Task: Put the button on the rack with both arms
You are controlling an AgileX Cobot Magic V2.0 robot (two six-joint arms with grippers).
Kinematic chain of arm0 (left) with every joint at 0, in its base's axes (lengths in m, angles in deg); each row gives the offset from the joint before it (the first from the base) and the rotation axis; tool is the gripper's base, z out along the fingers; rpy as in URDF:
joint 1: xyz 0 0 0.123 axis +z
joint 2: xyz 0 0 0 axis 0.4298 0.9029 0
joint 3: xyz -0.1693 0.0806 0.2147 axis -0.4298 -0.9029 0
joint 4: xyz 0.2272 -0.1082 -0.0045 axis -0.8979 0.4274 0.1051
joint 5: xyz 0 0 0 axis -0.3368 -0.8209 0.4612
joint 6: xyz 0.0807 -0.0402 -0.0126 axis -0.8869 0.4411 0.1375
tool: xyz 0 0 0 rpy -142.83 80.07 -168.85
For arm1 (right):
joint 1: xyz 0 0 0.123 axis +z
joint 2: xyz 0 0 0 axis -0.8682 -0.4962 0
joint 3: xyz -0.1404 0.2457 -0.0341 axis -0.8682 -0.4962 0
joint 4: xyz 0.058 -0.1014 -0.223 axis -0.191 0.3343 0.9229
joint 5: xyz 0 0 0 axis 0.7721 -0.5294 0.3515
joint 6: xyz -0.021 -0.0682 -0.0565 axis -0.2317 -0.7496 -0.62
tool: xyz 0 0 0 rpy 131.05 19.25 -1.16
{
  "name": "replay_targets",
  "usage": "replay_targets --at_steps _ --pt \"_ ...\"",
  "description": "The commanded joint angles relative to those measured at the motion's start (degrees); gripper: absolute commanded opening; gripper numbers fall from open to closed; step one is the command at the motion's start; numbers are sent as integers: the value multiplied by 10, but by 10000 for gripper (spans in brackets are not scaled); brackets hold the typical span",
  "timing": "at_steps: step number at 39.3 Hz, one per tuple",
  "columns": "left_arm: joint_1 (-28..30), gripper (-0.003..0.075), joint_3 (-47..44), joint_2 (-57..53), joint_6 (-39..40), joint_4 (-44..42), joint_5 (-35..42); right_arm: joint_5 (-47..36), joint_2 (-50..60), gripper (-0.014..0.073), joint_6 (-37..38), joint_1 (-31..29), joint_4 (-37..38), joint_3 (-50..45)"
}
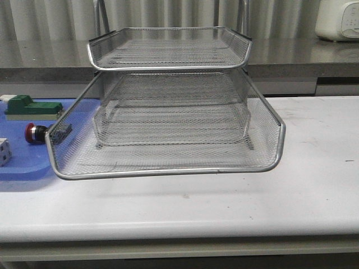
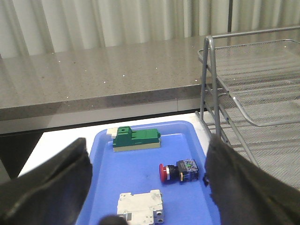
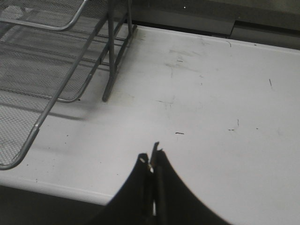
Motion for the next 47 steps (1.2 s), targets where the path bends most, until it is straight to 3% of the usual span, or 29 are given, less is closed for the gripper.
replay_targets --at_steps 1,9,32,41,47 --pt "-1 471 19 8 0 0 45 -50 59 -110 2 2 7 -14" --pt "-1 471 19 8 0 0 45 -49 128 -110 2 2 7 -29" --pt "-1 477 19 8 0 0 47 -49 131 -110 2 2 7 -29" --pt "-1 631 19 10 0 0 108 -49 131 -110 2 2 7 -29" --pt "-1 640 19 10 1 34 163 -49 131 -110 2 2 7 -29"
